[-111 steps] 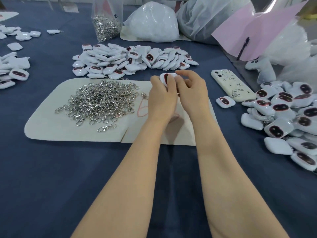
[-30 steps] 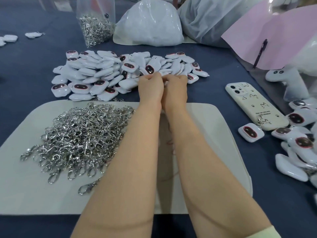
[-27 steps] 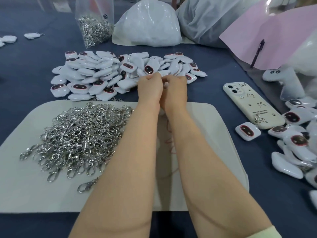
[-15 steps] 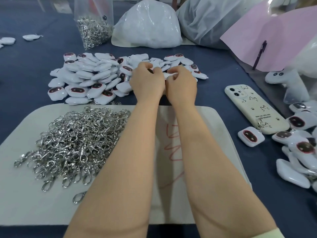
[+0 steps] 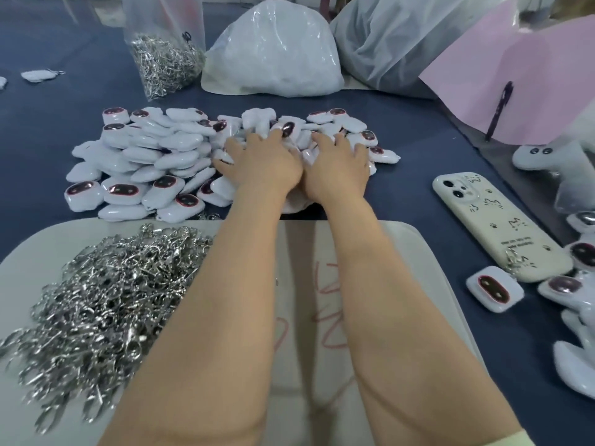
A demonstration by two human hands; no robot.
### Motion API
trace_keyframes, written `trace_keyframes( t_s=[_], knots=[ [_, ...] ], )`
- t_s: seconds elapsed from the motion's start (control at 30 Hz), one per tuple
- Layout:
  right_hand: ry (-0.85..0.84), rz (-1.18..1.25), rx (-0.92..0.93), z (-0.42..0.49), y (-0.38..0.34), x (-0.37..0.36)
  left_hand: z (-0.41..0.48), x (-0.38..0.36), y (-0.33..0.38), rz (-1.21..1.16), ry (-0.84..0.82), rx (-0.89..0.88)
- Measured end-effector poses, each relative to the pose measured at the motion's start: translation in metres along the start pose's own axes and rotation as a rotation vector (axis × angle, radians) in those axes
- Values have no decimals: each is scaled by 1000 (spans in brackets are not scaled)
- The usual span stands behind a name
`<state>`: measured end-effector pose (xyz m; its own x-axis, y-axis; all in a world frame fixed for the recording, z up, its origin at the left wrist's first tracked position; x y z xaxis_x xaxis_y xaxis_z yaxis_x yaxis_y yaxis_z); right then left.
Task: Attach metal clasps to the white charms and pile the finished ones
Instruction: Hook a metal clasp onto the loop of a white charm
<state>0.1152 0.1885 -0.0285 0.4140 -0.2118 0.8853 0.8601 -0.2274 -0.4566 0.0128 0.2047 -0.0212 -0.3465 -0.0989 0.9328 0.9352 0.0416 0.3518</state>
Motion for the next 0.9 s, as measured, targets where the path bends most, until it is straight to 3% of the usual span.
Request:
trace_keyframes(
  t_s=[0.13,0.4,0.57,0.67,0.9],
  knots=[
    [-31,37,29,-31,2,11,-29,1,-2,-25,-63,-130],
    [16,194,86,-87,9,28,-90,14,-7,-274,-100,-98],
    [185,234,-12,-114,24,29,-125,20,-2,-361,135,-69],
    [184,204,-90,-125,37,29,-140,25,-6,-518,308,-138],
    [310,341,-130,-147,40,37,-175,26,-14,-1006,307,18]
  ],
)
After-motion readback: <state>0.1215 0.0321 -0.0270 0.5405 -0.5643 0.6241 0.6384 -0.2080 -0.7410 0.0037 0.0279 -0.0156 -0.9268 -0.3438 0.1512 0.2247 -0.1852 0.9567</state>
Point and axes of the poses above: each hand's wrist, its own z-axis towards the middle knuckle, its own x-axis out of the back of the hand, y = z × x, the point moved 3 cm from there along z, towards the middle knuckle, and after that the axes turned 4 degrees about -x, right-handed, at the moved point
